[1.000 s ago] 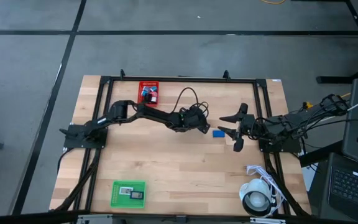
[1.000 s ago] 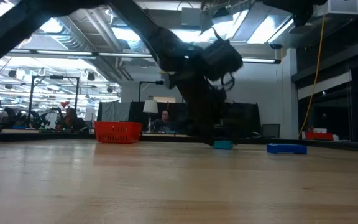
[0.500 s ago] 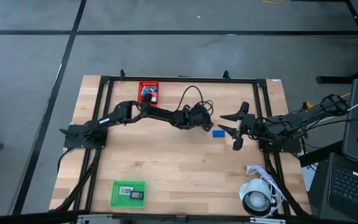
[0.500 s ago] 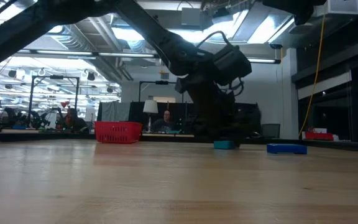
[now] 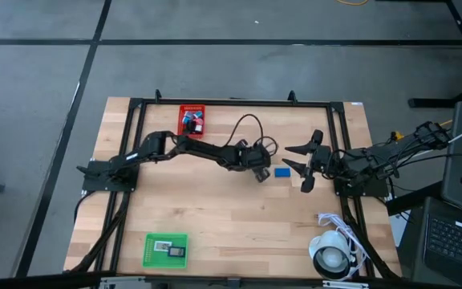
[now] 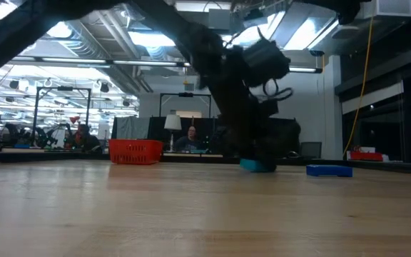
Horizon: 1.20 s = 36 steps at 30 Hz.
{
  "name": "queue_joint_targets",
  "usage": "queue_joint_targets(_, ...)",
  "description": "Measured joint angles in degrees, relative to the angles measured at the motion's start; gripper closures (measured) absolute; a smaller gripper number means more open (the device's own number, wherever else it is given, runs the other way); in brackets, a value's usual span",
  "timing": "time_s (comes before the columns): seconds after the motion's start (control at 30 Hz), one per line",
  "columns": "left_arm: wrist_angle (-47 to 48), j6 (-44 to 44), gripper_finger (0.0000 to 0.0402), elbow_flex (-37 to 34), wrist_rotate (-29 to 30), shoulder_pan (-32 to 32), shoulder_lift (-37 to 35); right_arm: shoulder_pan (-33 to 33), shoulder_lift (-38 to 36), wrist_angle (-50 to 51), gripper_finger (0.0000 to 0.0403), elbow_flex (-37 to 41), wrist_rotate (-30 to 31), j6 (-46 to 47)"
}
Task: Pick & Place Office items
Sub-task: Put the light blue digital clock into the green bin
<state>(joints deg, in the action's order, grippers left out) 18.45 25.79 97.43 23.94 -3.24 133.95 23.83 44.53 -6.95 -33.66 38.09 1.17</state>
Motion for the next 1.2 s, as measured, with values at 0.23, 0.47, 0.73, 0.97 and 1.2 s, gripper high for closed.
queue_joint_targets(0.23,5.3,-10.3,0.0250,0.3,2.3,3.7,-12.2,0.0,0.0,0.8,0.0220,0.0,0.0,-0.4)
queue_joint_targets(0.47,12.0,-14.0,0.0250,0.2,8.2,11.4,-22.9,0.0,0.0,1.1,0.0220,0.0,-0.2,-0.4)
queue_joint_targets(0.73,26.7,-3.8,0.0250,0.2,23.6,24.8,-29.8,0.0,0.0,1.0,0.0220,0.0,-1.5,-0.1)
queue_joint_targets(0.97,45.2,24.0,0.0250,-0.7,35.0,39.7,-29.8,0.0,0.0,0.6,0.0220,0.0,-1.5,0.3)
queue_joint_targets(1.2,44.1,55.6,0.0250,-13.1,33.8,53.8,-29.7,0.0,0.0,0.0,0.0220,0.0,-1.5,-0.2)
